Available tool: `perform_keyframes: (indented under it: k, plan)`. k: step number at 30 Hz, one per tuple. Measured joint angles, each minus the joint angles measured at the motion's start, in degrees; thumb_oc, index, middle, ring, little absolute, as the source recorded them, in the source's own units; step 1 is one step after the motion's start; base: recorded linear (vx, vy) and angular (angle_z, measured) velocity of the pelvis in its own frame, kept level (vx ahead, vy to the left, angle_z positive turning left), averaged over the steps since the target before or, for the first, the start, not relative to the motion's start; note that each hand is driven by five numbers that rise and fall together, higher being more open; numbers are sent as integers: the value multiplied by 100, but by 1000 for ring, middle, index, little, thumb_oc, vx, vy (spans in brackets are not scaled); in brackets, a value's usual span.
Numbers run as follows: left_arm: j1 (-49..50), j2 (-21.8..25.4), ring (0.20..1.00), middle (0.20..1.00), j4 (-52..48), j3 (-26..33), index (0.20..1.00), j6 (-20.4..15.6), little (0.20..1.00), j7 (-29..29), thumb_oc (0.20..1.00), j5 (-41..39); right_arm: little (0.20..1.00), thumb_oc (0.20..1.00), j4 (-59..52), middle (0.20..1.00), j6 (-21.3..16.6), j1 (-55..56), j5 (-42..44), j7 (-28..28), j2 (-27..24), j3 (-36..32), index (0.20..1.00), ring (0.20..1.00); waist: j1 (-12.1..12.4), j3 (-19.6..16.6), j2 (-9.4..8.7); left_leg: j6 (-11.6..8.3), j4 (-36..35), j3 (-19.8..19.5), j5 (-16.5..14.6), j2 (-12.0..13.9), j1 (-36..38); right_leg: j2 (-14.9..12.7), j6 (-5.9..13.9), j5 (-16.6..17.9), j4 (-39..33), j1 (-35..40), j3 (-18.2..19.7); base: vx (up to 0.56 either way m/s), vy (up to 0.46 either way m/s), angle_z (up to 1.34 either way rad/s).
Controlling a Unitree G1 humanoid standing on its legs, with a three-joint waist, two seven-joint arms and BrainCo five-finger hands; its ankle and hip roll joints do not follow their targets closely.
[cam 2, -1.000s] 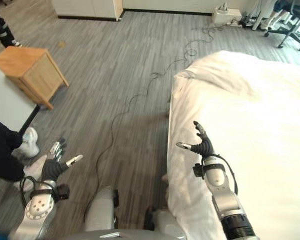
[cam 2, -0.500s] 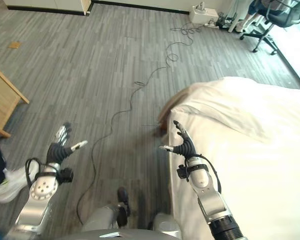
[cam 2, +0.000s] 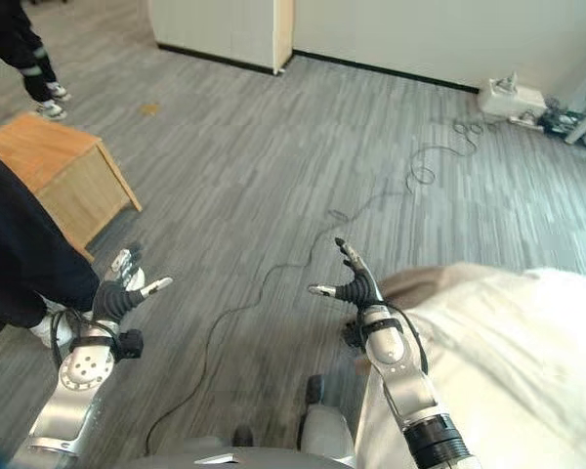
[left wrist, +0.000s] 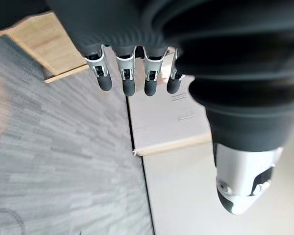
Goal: Making the bed.
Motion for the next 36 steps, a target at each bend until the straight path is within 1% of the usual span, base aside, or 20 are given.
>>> perform_keyframes:
  k: [4, 11, 12, 13, 14, 16, 17, 19, 20, 22, 24, 25, 26, 27, 29, 31, 33, 34, 35, 36]
  plan:
    - [-60, -2, 1000, 1000, -2, 4, 1000, 0, 1000, -59, 1000, -1, 1000, 1000, -5, 1000, 2, -7, 0, 3, -81, -1, 1000, 1000, -59, -24, 172, -182, -37, 85, -47, 316, 44, 359, -104, 79, -408, 188, -20, 182, -85, -19]
    - [-62, -42, 1000, 1000, -24, 11, 1000, 1, 1000, -85, 1000, -5, 1000, 1000, -25, 1000, 11, 32, 14, 18, -223, -23, 1000, 1000, -133, 4, 180, -387, -205, 261, 91, 594, -171, 638, -206, 55, -558, -104, -68, 77, -75, -14]
    - [-115, -204, 1000, 1000, -28, 17, 1000, -1, 1000, -159, 1000, -28, 1000, 1000, -38, 1000, 15, 17, 30, 18, -463, -35, 1000, 1000, -163, 256, 428, -447, -329, 273, 128, 772, -54, 745, -213, -30, -554, -16, -331, 0, 0, 0]
    - [-99, -304, 1000, 1000, 286, 22, 1000, -147, 1000, -161, 1000, -108, 1000, 1000, 122, 1000, 2, 47, 35, 34, -467, -44, 1000, 1000, -129, 269, 439, -476, -311, 317, 141, 768, -75, 723, -243, -60, -530, 9, -374, 15, -11, 10]
    - [-410, -538, 1000, 1000, 1340, 141, 1000, -287, 1000, -151, 1000, -311, 1000, 1000, 466, 1000, -26, -10, 36, 78, -497, -67, 1000, 1000, -109, 280, 451, -529, -159, 404, 133, 748, -69, 663, -270, -61, -530, 123, -411, -4, 14, 23]
    - [-624, -1059, 1000, 1000, 3560, 373, 1000, 137, 1000, 47, 1000, -703, 1000, 1000, 1182, 1000, 207, 117, 35, 167, -551, -255, 1000, 1000, -164, 295, 454, -630, 23, 648, 39, 718, -127, 543, -381, -103, -560, 291, -562, 69, 44, 45]
    - [-364, -1072, 1000, 1000, 3480, 337, 1000, 295, 1000, 58, 1000, -726, 1000, 1000, 1277, 1000, 263, 156, 32, 164, -547, -300, 1000, 1000, -170, 294, 453, -577, 34, 614, 8, 692, -183, 517, -377, -105, -552, 245, -588, 108, 98, 46]
    - [148, -943, 1000, 1000, 2972, 199, 1000, 319, 1000, 47, 1000, -663, 1000, 1000, 1404, 1000, 278, 289, 24, 160, -548, -425, 1000, 1000, -104, 371, 282, -465, 27, 457, 70, 612, -347, 428, -332, -76, -530, 104, -670, 73, 105, 41]
    - [285, -739, 1000, 1000, 2320, 48, 1000, 425, 1000, 57, 1000, -451, 1000, 1000, 1402, 1000, 280, 371, 9, 123, -513, -569, 1000, 1000, 65, 387, 169, -377, 2, 401, 129, 494, -370, 361, -237, 15, -508, 94, -683, 29, 107, 34]
    - [315, -517, 1000, 1000, 1465, -25, 1000, 283, 1000, 37, 1000, -119, 1000, 1000, 1430, 1000, 231, 334, -23, 104, -471, -607, 1000, 1000, 188, 379, 111, -316, 6, 375, 145, 432, -353, 243, -174, -43, -273, 63, -756, 37, 104, 27]
    - [41, -300, 1000, 1000, 1107, -21, 1000, 98, 1000, 63, 1000, 73, 1000, 1000, 1601, 1000, 220, 191, -28, 57, -361, -584, 1000, 1000, 148, 350, 106, -198, 12, 346, 206, 474, -345, 81, 139, -280, 92, -1, -873, 106, 76, 26]
    - [-217, -231, 1000, 1000, 1054, 37, 1000, 28, 1000, 87, 1000, 146, 1000, 1000, 1623, 1000, 226, 169, -39, 49, -308, -550, 1000, 1000, 167, 304, 99, -126, 46, 364, 157, 479, -341, -2, 443, -538, 425, -118, -997, 136, 72, 5]
    - [-310, -210, 1000, 1000, 1028, 81, 1000, 13, 1000, 112, 1000, 212, 1000, 1000, 1631, 1000, 227, 154, -69, 43, -283, -525, 1000, 1000, 160, 289, 89, -82, 56, 368, 106, 510, -328, -110, 487, -676, 883, -277, -1093, 232, 54, 9]
    - [-422, -194, 1000, 1000, 1038, 119, 1000, 5, 1000, 210, 1000, 222, 1000, 1000, 1660, 1000, 228, 171, -90, 8, -225, -532, 1000, 1000, 113, 261, 93, -56, 99, 324, 113, 561, -340, -371, 557, -934, 1871, -524, -1210, 225, 10, 13]
    - [-492, -188, 1000, 1000, 1022, 120, 1000, 0, 1000, 279, 1000, 219, 1000, 1000, 1633, 1000, 236, 250, -91, -3, -221, -554, 1000, 1000, 66, 191, 29, -77, 70, 264, 92, 610, -276, -489, 645, -1060, 2251, -641, -1220, 254, -22, 4]
    - [-406, -124, 1000, 1000, 994, 123, 1000, 1, 1000, 304, 1000, 197, 1000, 1000, 1458, 1000, 230, 413, -91, -18, -211, -566, 1000, 1000, -12, 101, -83, -112, -12, 155, 95, 655, -235, -493, 632, -1064, 1633, -489, -1137, 334, -73, 3]
    - [-350, -139, 1000, 1000, 1016, 122, 1000, 2, 1000, 295, 1000, 169, 1000, 1000, 1367, 1000, 233, 494, -90, -61, -224, -629, 1000, 1000, -100, 50, -173, -207, -138, 78, 111, 849, -152, -298, 325, -697, 714, -205, -1324, 440, -142, 13]
    - [-304, -187, 1000, 1000, 1018, 125, 1000, 2, 1000, 296, 1000, 169, 1000, 1000, 1366, 1000, 233, 493, -90, -79, -243, -639, 1000, 1000, -140, 52, -132, -213, -204, 73, 107, 938, -74, -197, 245, -671, 582, -93, -1441, 389, -142, 11]
    - [-204, -330, 1000, 1000, 1023, 111, 1000, 7, 1000, 290, 1000, 169, 1000, 1000, 1348, 1000, 233, 522, -91, -140, -331, -695, 1000, 1000, -197, 32, -1, -369, -259, 127, 181, 1040, 27, -63, 32, -592, 388, 112, -1726, 458, -132, -1]
    - [-133, -442, 1000, 1000, 973, 106, 1000, 5, 1000, 288, 1000, 170, 1000, 1000, 1331, 1000, 237, 516, -92, -185, -481, -730, 1000, 1000, -185, 39, 151, -411, -315, 225, 163, 1115, 121, 41, 1, -611, 376, 183, -1720, 440, -97, -15]
